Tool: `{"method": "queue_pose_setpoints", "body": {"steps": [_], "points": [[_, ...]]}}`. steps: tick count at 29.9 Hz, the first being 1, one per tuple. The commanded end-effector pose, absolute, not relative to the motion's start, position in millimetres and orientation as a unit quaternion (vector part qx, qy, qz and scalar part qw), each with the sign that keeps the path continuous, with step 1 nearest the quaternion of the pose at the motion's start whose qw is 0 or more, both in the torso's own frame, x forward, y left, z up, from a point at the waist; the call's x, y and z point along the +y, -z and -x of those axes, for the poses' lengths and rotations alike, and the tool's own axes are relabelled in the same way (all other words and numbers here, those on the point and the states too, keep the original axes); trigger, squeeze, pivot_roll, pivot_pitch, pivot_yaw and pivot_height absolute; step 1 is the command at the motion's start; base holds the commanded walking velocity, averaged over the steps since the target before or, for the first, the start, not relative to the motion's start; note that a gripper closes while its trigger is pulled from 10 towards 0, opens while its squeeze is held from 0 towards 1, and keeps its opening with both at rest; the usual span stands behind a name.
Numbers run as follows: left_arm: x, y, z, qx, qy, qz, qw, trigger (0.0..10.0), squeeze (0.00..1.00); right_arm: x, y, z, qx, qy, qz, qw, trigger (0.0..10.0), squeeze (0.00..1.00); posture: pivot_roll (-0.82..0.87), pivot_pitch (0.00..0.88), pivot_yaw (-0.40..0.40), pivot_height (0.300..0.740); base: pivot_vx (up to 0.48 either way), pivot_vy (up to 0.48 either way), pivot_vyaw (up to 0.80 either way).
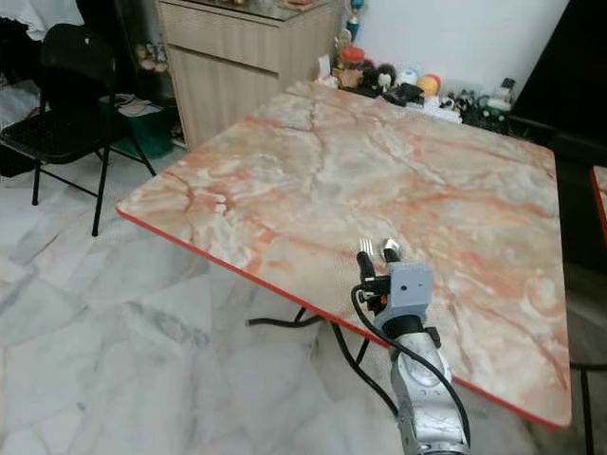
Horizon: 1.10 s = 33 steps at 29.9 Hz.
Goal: Setting the table
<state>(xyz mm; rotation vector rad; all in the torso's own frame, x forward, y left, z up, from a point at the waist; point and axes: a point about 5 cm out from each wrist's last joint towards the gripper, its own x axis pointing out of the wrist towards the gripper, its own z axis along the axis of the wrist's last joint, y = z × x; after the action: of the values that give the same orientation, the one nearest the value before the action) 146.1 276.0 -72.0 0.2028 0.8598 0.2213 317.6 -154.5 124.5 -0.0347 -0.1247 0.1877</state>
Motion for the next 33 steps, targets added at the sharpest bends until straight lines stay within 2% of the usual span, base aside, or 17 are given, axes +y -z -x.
{"method": "queue_pose_setpoints", "body": {"steps": [1, 7, 17, 21, 22, 23, 24, 28, 33], "points": [[274, 75, -141, 0.426, -0.110, -0.095, 0.893, 10.0, 0.00, -154, -120, -315, -0.051, -0.099, 0.015, 0.994, 10.0, 0.00, 0.09, 0.132, -0.073, 0.740, 0.334, 0.000, 0.00], [275, 75, -140, 0.426, -0.111, -0.093, 0.893, 10.0, 0.00, -150, -121, -315, -0.052, -0.101, 0.010, 0.993, 10.0, 0.00, 0.09, 0.134, -0.072, 0.740, 0.318, 0.000, 0.00], [271, 76, -141, 0.426, -0.102, -0.095, 0.894, 10.0, 0.00, -152, -119, -311, -0.035, -0.076, -0.017, 0.996, 10.0, 0.00, 0.09, 0.139, -0.069, 0.740, 0.000, 0.000, 0.00], [270, 77, -141, 0.426, -0.095, -0.098, 0.894, 10.0, 0.00, -153, -113, -307, 0.014, -0.052, -0.037, 0.998, 10.0, 0.00, 0.09, 0.146, -0.064, 0.740, 0.000, 0.000, 0.00], [270, 77, -141, 0.426, -0.095, -0.099, 0.894, 10.0, 0.00, -149, -115, -307, 0.013, -0.060, -0.044, 0.997, 10.0, 0.09, 0.08, 0.147, -0.063, 0.740, 0.000, 0.000, 0.00], [270, 77, -141, 0.426, -0.095, -0.101, 0.894, 10.0, 0.00, -148, -116, -307, 0.014, -0.063, -0.046, 0.997, 10.0, 0.83, 0.08, 0.147, -0.063, 0.740, 0.000, 0.000, 0.00], [270, 76, -141, 0.426, -0.094, -0.101, 0.894, 10.0, 0.00, -146, -114, -308, 0.026, -0.064, -0.044, 0.997, 10.0, 1.00, 0.08, 0.149, -0.062, 0.740, 0.000, 0.000, 0.00], [269, 76, -142, 0.424, -0.092, -0.103, 0.895, 10.0, 0.00, -142, -108, -314, 0.080, -0.064, -0.045, 0.994, 10.0, 1.00, 0.09, 0.155, -0.063, 0.740, 0.000, 0.000, 0.00], [269, 76, -143, 0.423, -0.093, -0.102, 0.896, 10.0, 0.00, -131, -115, -315, 0.086, -0.098, -0.045, 0.990, 10.0, 1.00, 0.09, 0.167, -0.061, 0.740, 0.000, 0.000, 0.00]]}}
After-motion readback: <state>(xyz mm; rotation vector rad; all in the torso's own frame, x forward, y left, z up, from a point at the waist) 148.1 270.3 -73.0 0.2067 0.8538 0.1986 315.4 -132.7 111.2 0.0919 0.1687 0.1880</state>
